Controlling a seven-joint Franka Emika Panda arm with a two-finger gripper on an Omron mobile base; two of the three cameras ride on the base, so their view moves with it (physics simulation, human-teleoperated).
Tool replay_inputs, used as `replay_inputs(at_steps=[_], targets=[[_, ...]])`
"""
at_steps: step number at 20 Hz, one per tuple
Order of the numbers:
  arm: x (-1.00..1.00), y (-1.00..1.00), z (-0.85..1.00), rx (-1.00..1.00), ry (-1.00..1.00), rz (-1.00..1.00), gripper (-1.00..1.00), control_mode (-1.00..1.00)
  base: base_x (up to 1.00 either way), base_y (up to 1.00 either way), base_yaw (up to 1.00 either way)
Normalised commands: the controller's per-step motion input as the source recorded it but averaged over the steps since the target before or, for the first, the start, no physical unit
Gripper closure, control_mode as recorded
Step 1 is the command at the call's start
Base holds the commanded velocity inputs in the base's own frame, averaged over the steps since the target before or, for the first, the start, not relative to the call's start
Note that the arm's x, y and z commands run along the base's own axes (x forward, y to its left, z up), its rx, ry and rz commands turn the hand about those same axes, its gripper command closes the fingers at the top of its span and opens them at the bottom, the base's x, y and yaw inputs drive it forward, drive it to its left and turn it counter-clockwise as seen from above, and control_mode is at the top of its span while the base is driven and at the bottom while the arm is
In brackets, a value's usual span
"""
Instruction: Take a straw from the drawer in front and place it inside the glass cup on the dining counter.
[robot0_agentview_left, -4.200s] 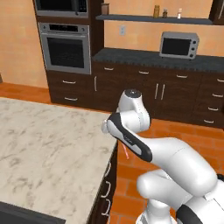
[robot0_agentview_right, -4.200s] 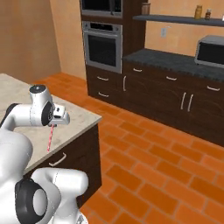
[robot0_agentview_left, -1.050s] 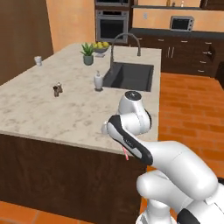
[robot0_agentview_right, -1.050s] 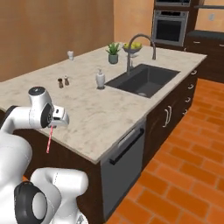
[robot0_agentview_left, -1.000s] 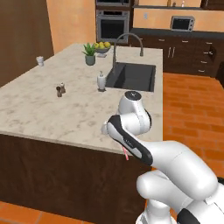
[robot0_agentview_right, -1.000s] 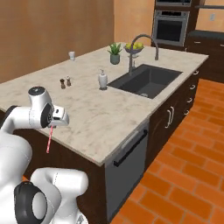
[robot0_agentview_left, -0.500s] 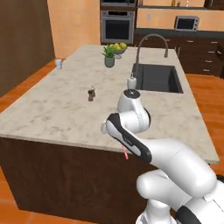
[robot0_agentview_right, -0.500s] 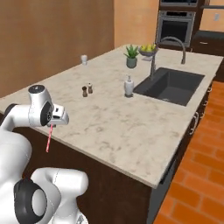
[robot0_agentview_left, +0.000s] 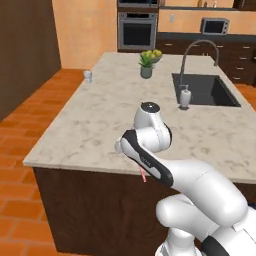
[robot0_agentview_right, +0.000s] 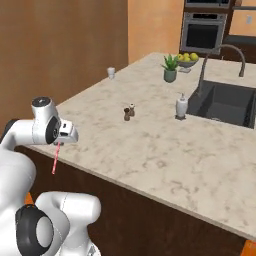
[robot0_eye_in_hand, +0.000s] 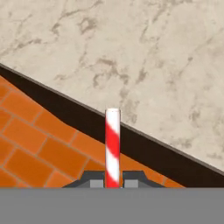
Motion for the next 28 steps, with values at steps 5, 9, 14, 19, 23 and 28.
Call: replay_inputs(at_steps=[5,9,14,19,23,28], targets=[[0.00,0.00,0.00,0.00,0.00,0.00,1.00,1.00,0.06,1.00,-0.26],[0.00,0.00,0.00,0.00,0.00,0.00,1.00,1.00,0.07,1.00,-0.32],[0.00,0.00,0.00,0.00,0.00,0.00,1.00,1.00,0.09,1.00,-0.37],[0.00,0.00,0.00,0.00,0.00,0.00,1.00,1.00,0.08,1.00,-0.40],[0.00,0.00,0.00,0.00,0.00,0.00,1.00,1.00,0.11,1.00,-0.41],[0.00,0.00,0.00,0.00,0.00,0.00,1.00,1.00,0.18,1.00,-0.42]])
